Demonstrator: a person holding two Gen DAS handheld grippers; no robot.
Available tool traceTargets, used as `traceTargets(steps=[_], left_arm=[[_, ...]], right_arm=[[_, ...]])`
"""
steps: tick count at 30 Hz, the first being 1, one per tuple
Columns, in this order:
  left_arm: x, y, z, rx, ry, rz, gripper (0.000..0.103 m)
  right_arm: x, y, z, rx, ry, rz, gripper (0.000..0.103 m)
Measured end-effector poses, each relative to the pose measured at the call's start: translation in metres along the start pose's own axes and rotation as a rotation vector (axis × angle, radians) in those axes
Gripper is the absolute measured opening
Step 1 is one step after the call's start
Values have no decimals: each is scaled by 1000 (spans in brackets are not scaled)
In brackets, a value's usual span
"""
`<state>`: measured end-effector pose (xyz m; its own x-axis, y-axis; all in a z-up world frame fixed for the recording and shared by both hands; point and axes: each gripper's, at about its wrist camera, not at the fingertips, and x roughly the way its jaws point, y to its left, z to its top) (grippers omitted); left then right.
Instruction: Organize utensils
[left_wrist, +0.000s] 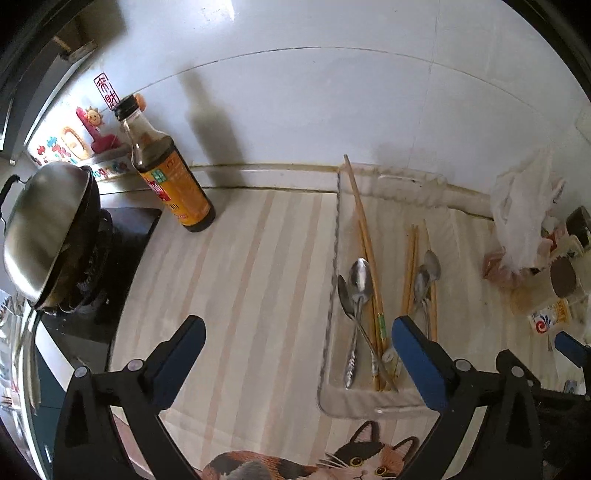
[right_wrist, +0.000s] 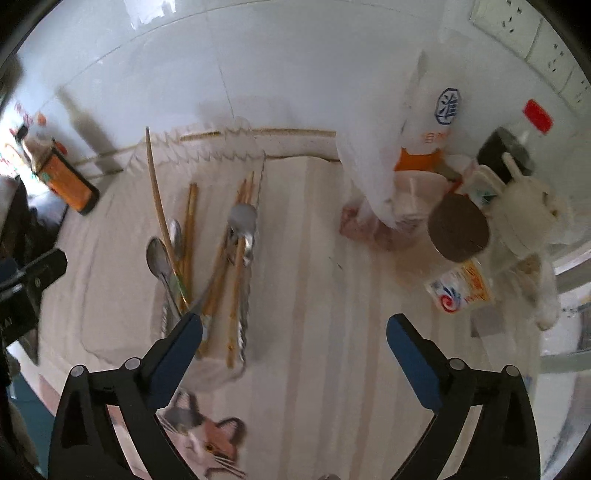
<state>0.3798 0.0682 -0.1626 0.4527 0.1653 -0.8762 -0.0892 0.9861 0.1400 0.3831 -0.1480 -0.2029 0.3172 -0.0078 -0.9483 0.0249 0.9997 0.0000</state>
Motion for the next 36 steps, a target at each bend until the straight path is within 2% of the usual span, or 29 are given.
traceTargets(steps=[7,13,19,28,36], left_arm=[[-10,-1,-24,-35,-8,15,103],[-38,3,-40,-62,-48,22,103],[-103,10,-57,-45,-156,3,103],[-202,35,-97,7,-308,-56,103],[-258,51,-135,48,-347,-119,103]], right_arm=[[-15,-2,-17,10,-34,-29,103],[-40,-4,-31,-6,-87,-23,103],[-101,-3,-56,0,-201,-25,103],[-219,4,-115,56,-394,-69,103],[-288,24,-171,96,-484,-113,103]])
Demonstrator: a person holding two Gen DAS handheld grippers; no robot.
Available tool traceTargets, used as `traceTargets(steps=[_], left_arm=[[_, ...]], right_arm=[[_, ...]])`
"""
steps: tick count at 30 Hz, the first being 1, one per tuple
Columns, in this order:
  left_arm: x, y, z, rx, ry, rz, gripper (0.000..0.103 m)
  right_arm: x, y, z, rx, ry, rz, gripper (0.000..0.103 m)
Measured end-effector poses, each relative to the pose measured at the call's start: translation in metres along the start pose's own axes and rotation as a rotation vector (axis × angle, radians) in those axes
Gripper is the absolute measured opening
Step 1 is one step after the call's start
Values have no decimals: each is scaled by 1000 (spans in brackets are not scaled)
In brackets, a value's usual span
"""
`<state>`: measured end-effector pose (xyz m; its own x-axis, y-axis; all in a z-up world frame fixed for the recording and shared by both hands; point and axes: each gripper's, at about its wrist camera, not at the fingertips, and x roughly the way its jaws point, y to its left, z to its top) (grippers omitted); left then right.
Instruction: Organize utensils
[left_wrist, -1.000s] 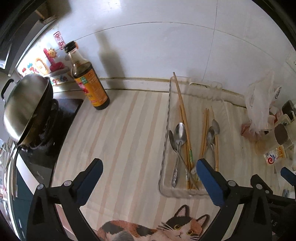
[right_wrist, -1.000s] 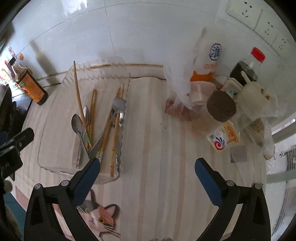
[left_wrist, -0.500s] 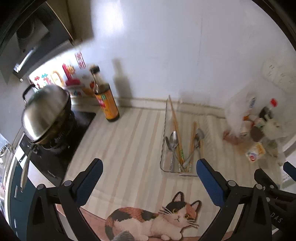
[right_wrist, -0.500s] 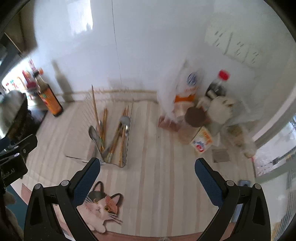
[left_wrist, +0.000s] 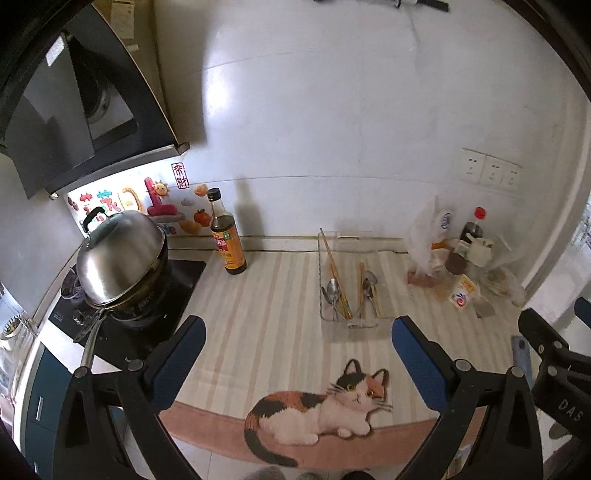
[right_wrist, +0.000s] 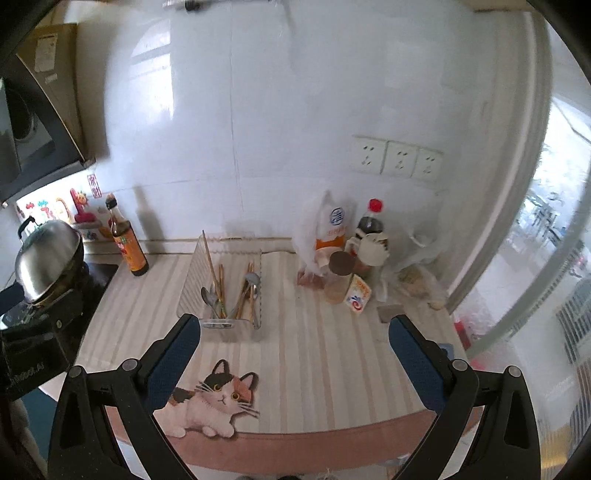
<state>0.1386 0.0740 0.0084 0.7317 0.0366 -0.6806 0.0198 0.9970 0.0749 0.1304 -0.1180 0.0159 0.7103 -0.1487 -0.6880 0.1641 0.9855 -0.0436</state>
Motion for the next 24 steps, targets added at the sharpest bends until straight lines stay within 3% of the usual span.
traceTargets(steps=[9,24], left_arm=[[-34,0,-13,-1,2,3,103],[-45,-14,-14,-37,-17,35,103]], right_arm=[[-59,-1,-12,0,-43,-10,103],[-51,-17,-10,-25,-23,34,103]])
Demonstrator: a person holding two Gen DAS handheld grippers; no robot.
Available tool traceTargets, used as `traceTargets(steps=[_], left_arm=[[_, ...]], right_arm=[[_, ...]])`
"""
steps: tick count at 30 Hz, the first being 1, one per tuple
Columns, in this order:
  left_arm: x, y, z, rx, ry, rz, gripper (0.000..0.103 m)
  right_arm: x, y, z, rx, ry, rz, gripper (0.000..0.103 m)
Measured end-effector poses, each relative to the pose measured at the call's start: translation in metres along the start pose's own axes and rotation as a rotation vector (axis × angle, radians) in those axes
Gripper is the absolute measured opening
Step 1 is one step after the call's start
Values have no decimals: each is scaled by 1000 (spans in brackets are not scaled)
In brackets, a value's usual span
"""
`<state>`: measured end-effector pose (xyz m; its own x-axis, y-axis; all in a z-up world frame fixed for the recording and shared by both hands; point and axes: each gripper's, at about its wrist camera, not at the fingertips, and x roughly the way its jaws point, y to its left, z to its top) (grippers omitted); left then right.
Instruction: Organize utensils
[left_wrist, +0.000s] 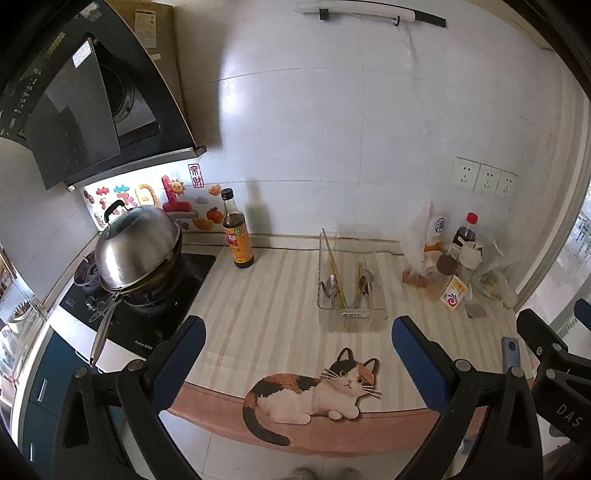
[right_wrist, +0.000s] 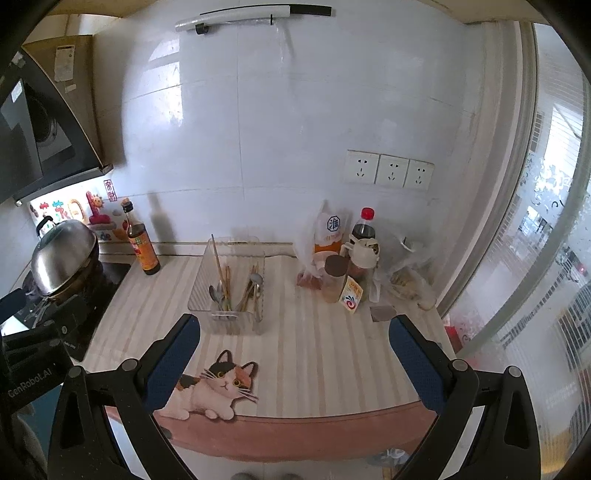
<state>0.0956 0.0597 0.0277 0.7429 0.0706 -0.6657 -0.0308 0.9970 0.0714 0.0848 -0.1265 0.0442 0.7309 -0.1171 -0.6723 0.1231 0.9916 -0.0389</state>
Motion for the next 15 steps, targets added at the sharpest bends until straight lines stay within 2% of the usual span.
traceTargets(steps=[15], left_arm=[[4,2,0,-13,15,10,103]], right_arm=[[8,0,0,-1,22,17,103]])
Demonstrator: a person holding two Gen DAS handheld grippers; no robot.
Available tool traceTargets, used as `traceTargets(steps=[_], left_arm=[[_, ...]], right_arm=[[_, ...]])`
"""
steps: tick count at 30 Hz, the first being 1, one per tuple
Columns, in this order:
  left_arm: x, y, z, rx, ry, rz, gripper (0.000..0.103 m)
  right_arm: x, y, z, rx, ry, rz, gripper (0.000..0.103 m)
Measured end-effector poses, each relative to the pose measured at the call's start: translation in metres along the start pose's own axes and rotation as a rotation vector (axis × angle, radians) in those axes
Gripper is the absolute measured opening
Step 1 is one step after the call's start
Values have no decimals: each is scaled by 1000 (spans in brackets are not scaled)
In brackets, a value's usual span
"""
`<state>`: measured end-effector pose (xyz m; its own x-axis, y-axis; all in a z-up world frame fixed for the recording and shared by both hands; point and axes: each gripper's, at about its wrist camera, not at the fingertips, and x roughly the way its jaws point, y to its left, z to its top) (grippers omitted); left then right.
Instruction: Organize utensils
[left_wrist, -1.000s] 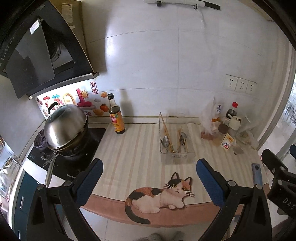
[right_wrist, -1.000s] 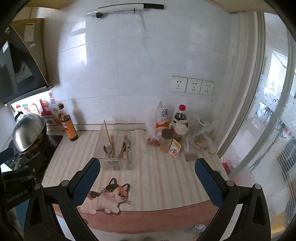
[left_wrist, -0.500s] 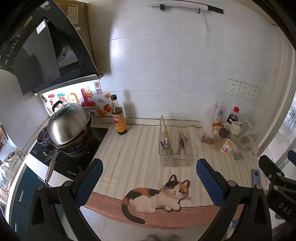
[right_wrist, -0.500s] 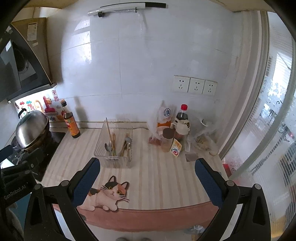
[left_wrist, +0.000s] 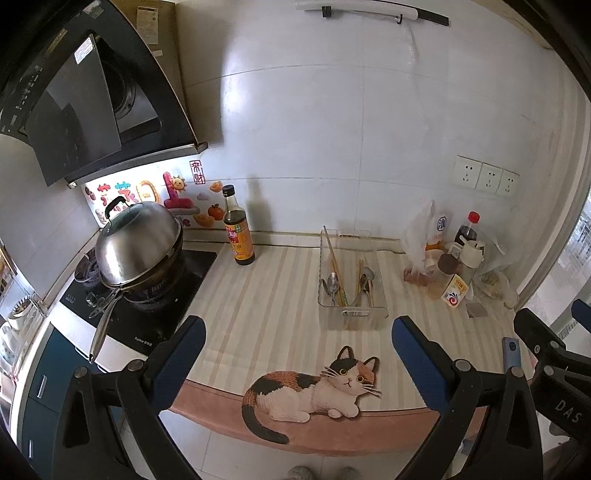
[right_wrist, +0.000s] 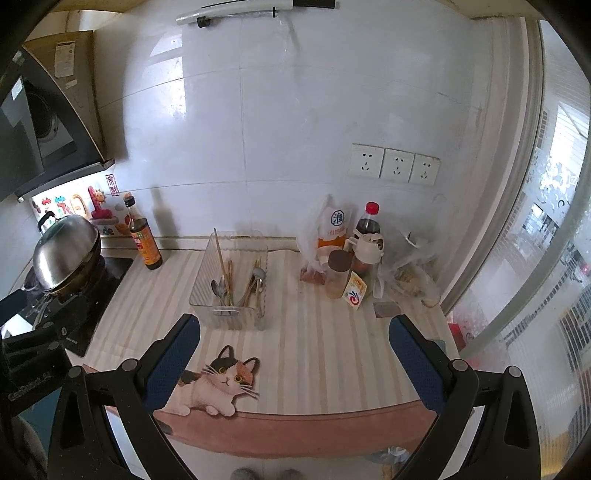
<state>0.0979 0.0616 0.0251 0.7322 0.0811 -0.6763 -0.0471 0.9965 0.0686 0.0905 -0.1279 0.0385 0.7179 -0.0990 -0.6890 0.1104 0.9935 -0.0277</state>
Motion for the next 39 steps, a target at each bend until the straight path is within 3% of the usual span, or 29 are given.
traceTargets(steps=[39], left_arm=[[8,7,-5,1,10,11,103]], right_arm=[[17,3,-3,-10,40,27,103]])
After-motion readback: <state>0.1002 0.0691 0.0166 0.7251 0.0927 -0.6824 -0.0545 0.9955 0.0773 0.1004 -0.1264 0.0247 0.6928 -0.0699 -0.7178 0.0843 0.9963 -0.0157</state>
